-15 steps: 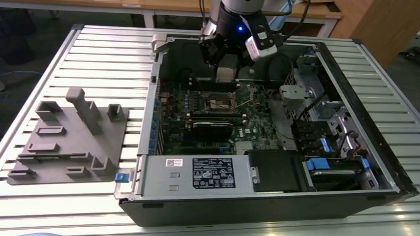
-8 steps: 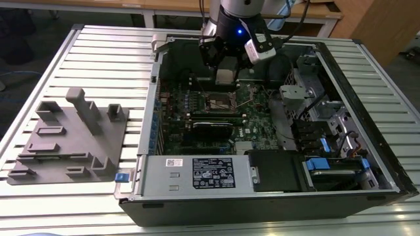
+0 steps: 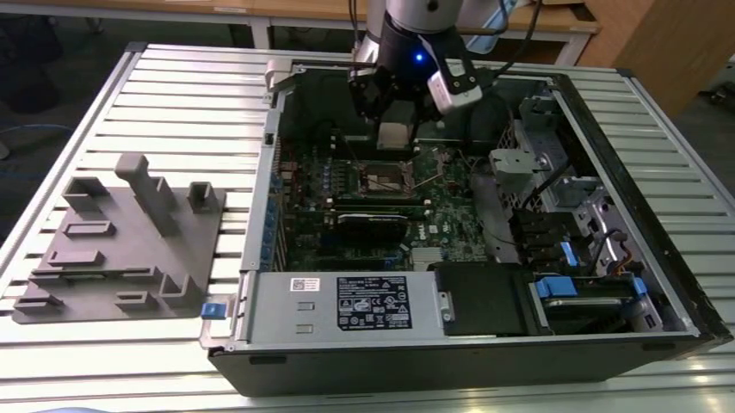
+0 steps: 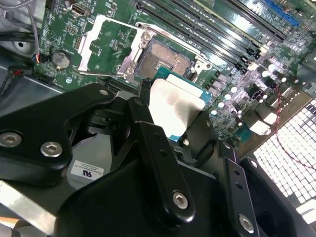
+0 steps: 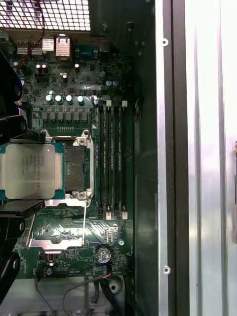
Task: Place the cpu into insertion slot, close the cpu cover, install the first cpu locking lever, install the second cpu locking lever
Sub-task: 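Place the cpu into insertion slot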
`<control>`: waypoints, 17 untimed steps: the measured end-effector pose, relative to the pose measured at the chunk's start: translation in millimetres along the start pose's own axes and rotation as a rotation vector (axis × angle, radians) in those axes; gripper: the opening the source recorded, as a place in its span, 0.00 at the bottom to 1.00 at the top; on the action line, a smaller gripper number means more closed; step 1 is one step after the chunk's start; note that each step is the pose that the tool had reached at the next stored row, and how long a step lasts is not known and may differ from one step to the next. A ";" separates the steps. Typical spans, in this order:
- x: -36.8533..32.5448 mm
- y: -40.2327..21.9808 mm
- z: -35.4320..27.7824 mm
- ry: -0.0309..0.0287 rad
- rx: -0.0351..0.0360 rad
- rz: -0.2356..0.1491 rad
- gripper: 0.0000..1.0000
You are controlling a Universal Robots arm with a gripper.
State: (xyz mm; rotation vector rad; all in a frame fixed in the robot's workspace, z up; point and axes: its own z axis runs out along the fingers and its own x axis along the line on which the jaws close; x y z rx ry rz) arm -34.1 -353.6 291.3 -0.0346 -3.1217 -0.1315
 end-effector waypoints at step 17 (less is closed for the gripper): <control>-0.1 -0.6 7.1 0.0000 0.0005 0.000 0.54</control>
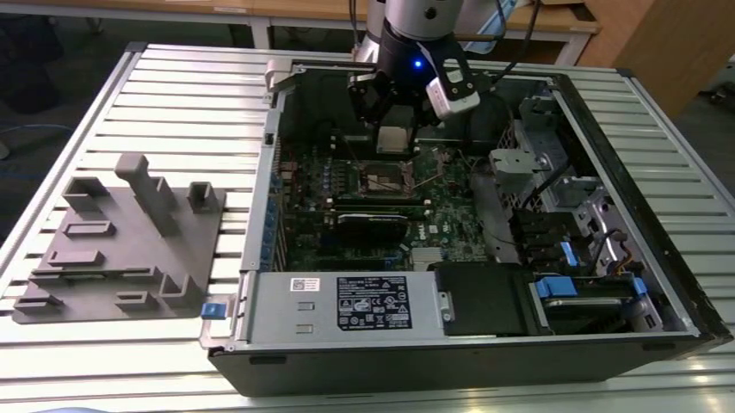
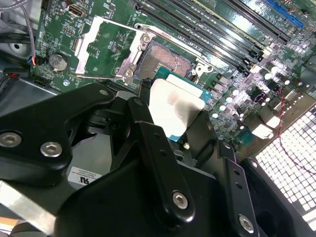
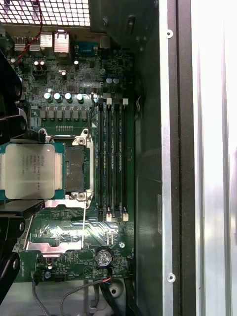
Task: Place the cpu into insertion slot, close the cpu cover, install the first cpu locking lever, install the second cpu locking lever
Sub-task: 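Place the cpu into insertion slot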
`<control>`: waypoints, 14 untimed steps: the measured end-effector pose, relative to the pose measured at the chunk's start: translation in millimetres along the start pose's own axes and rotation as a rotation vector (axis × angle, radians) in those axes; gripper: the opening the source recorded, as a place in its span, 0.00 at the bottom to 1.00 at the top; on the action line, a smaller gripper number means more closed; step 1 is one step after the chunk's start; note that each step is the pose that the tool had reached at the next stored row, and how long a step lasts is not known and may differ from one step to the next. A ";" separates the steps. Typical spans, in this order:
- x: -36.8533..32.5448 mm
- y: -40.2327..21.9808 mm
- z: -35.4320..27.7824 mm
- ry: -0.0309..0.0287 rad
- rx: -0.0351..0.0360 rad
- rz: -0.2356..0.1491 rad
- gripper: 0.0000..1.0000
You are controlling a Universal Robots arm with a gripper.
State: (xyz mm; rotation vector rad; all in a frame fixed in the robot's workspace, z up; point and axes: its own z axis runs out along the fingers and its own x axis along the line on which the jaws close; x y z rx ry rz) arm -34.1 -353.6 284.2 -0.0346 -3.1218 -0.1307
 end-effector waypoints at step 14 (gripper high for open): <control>-0.1 -1.4 17.0 -0.0001 0.0006 0.000 0.54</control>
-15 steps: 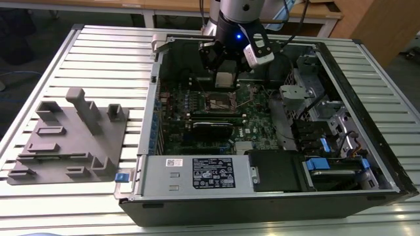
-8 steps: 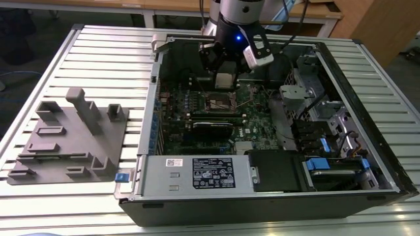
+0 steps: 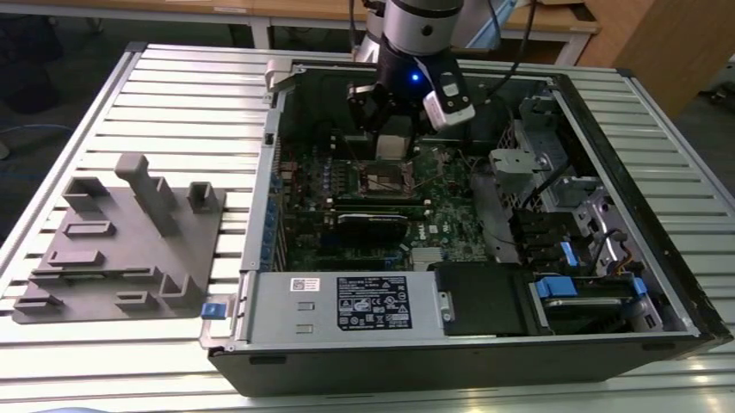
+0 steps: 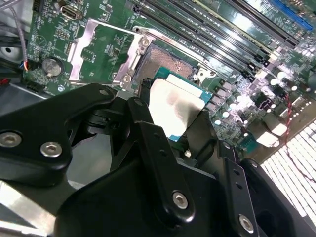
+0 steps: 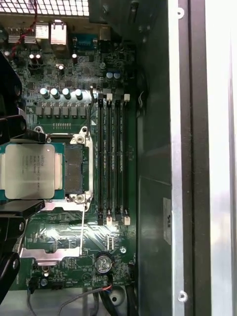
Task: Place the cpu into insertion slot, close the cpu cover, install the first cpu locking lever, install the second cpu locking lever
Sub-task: 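Place the cpu into insertion slot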
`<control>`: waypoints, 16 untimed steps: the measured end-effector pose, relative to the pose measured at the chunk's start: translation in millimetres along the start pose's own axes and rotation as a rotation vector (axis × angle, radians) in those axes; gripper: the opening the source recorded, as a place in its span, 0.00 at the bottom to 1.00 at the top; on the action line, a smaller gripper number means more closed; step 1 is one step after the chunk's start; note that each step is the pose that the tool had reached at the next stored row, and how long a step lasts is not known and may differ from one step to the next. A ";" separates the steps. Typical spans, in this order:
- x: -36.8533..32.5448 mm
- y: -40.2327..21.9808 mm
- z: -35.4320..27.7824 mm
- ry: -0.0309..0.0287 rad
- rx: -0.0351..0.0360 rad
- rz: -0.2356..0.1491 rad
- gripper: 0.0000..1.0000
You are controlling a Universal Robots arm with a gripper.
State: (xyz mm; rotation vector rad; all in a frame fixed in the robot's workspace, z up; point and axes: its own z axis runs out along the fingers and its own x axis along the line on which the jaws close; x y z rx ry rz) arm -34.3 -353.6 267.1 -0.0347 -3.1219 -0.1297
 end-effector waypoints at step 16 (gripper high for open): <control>0.2 -1.6 18.4 -0.0001 0.0007 0.000 0.54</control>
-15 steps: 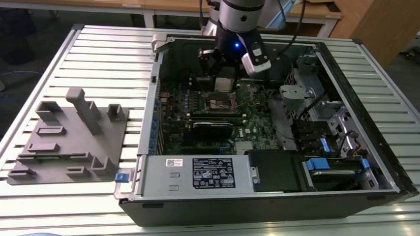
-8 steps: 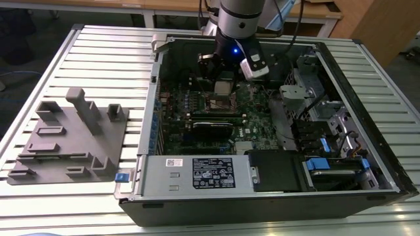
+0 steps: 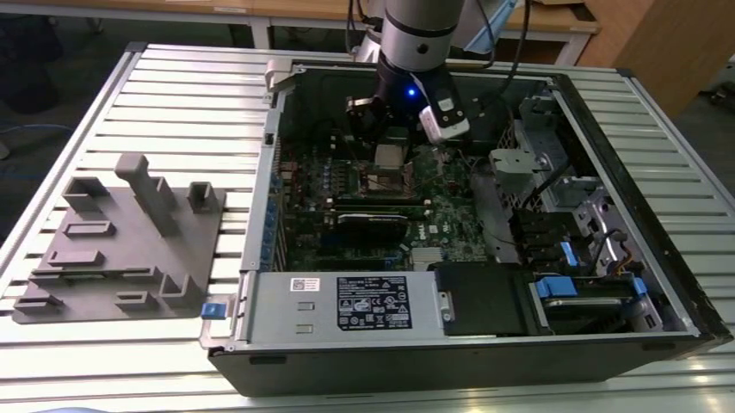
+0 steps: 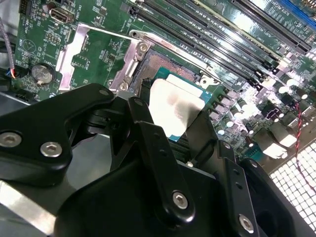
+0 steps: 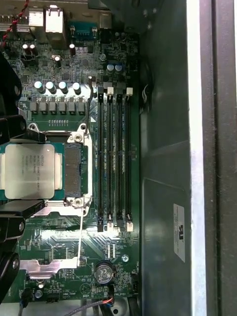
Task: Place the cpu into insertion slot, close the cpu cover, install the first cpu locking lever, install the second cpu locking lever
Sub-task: 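Place the cpu into insertion slot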
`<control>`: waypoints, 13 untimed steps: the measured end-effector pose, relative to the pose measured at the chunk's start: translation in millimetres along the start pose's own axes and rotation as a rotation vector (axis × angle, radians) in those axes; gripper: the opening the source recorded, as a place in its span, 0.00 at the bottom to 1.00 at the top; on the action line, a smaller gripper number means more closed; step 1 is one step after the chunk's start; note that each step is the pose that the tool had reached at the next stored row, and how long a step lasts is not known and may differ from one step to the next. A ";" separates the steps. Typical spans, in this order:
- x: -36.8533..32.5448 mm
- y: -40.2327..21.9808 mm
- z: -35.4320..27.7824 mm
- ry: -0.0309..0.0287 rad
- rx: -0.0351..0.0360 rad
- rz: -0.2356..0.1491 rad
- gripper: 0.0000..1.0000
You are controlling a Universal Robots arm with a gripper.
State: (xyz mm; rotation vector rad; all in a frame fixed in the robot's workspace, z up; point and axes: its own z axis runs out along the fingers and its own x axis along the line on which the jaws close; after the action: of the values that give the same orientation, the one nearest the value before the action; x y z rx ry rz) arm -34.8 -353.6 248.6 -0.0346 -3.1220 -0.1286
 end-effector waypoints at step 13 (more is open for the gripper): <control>0.0 -0.1 1.7 -0.0141 -0.0030 0.171 0.54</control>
State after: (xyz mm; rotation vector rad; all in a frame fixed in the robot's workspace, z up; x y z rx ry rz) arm -34.8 -353.6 247.0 -0.3026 -3.1146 -0.1307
